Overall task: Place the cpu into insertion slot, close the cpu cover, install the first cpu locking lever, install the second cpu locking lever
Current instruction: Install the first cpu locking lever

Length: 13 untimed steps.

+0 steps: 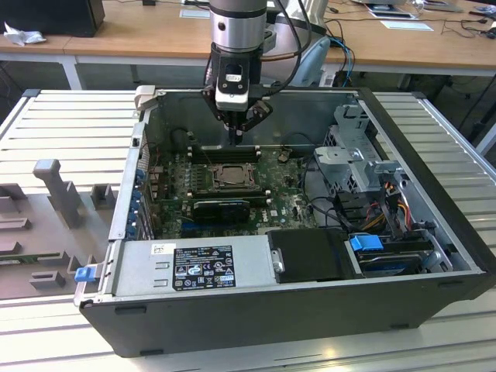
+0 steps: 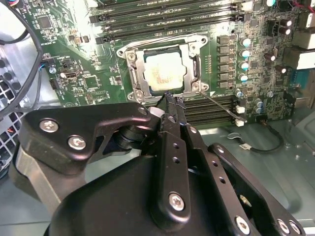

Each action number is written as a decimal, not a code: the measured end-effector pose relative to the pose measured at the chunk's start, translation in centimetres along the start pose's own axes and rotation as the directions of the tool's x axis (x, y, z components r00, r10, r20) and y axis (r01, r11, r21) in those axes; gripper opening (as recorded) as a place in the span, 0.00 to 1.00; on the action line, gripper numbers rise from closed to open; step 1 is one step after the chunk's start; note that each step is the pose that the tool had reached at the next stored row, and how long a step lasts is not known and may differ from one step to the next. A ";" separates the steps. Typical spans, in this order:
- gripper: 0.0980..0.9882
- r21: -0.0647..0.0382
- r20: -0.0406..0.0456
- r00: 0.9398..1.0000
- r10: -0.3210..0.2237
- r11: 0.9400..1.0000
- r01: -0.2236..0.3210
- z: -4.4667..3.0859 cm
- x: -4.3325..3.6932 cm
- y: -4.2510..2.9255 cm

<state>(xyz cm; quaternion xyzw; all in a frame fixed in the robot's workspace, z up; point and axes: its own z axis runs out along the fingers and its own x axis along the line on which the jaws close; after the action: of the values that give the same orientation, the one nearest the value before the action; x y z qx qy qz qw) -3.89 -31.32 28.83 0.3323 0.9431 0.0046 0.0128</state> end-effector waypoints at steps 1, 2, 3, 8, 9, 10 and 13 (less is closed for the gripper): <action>0.01 0.000 0.000 1.000 -0.002 1.000 0.002 0.00 0.00 0.00; 0.01 0.000 0.000 1.000 -0.005 1.000 0.005 0.00 0.00 0.00; 0.01 0.000 0.000 1.000 -0.006 1.000 0.006 0.00 0.00 0.00; 0.01 -0.001 -0.001 0.999 -0.033 0.999 0.033 0.00 0.00 0.00; 0.01 -0.001 -0.001 0.999 -0.050 0.999 0.050 0.00 0.00 0.00; 0.01 -0.001 -0.001 0.998 -0.068 0.998 0.068 0.00 0.00 0.00; 0.01 -0.003 -0.002 0.992 -0.125 0.992 0.125 0.00 0.00 0.00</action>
<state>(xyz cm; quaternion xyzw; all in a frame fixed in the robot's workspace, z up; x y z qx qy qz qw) -3.89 -31.32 28.83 0.2726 0.9620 0.0054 0.0125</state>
